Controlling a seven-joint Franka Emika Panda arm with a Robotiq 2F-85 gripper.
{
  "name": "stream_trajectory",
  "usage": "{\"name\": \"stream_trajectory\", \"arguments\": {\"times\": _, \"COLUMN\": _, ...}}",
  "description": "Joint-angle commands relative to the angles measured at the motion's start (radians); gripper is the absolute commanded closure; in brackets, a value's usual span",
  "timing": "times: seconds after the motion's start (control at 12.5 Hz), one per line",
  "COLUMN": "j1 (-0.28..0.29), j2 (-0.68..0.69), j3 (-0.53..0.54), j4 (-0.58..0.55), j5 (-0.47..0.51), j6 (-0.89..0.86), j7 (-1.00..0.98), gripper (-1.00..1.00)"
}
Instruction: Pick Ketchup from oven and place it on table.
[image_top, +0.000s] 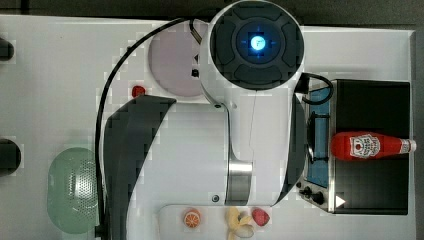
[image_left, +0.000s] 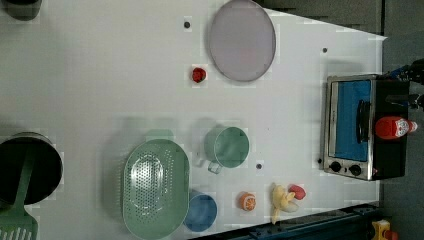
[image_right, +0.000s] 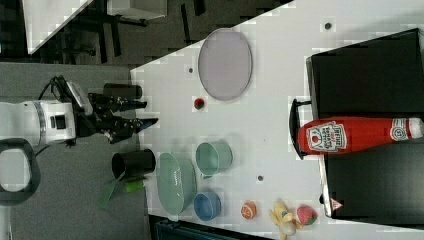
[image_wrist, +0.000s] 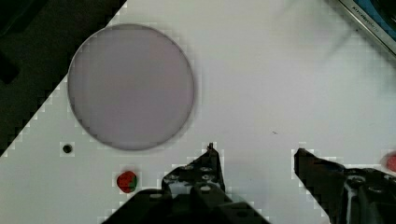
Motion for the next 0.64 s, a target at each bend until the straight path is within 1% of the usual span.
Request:
{"name": "stream_trajectory", "arguments": {"times": 0.08, "j1": -0.029, "j2": -0.464, "j3": 0.007, "j4": -0.279, "j5": -0.014, "j6": -0.182, "j7": -0.048, "gripper": -0.58}}
{"name": "stream_trajectory", "arguments": {"times": 0.16, "j1": -0.030, "j2": -0.463, "j3": 0.002, "j4": -0.280, "j5": -0.014, "j6": -0.182, "j7": -0.048, "gripper": -0.84}}
{"name": "stream_trajectory", "arguments": {"times": 0.24, "j1": -0.031, "j2": -0.461, "j3": -0.005, "j4": -0.281, "j5": -0.014, "j6": -0.178, "j7": -0.048, "gripper": -1.00}}
{"name": "stream_trajectory", "arguments": {"times": 0.64, "j1": -0.059, "j2": -0.378, "j3": -0.128, "j4": -0.281, "j5": -0.015, "j6": -0.149, "j7": -0.048, "gripper": -1.00}}
